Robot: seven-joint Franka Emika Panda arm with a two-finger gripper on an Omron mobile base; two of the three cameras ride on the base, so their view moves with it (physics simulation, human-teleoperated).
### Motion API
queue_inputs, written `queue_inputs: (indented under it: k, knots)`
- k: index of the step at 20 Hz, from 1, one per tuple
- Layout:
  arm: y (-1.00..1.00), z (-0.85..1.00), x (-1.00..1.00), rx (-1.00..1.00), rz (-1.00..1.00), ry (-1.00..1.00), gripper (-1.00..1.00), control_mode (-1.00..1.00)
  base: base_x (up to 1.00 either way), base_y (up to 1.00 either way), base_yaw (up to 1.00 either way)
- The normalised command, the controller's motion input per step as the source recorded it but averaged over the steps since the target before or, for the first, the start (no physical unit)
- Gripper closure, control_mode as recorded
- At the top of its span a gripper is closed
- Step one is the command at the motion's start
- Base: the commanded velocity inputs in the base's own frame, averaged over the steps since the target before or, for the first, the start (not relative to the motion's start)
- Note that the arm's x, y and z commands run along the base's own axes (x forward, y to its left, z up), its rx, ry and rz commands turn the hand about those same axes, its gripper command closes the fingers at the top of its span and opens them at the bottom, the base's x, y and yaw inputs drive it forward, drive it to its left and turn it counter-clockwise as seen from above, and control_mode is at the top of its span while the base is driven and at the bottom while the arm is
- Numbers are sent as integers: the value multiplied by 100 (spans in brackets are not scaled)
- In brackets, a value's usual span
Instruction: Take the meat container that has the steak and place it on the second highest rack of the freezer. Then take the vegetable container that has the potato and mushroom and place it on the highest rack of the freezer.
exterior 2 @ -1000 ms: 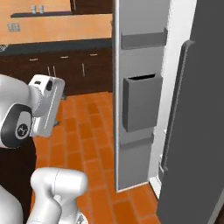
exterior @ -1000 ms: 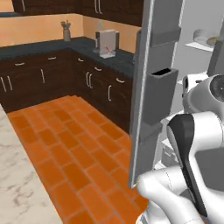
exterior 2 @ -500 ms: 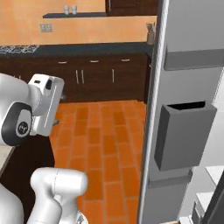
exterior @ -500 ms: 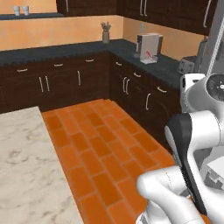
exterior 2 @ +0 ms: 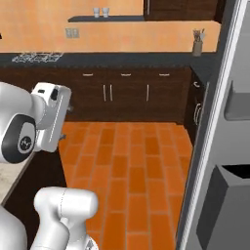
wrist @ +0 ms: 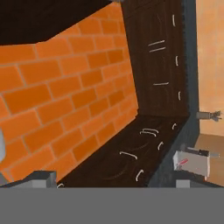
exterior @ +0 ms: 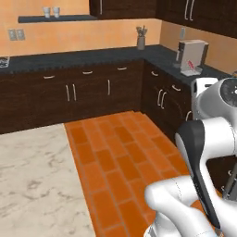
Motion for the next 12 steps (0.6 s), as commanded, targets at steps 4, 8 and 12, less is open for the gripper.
queue_inputs:
  k: [4, 8, 12]
  knots:
    - [0, 0, 0, 0, 0, 0, -100, 100, 100, 33, 13]
    - [0, 0, 0, 0, 0, 0, -100, 100, 100, 13, -9]
    - [0, 0, 0, 0, 0, 0, -100, 100, 73, 1, -57]
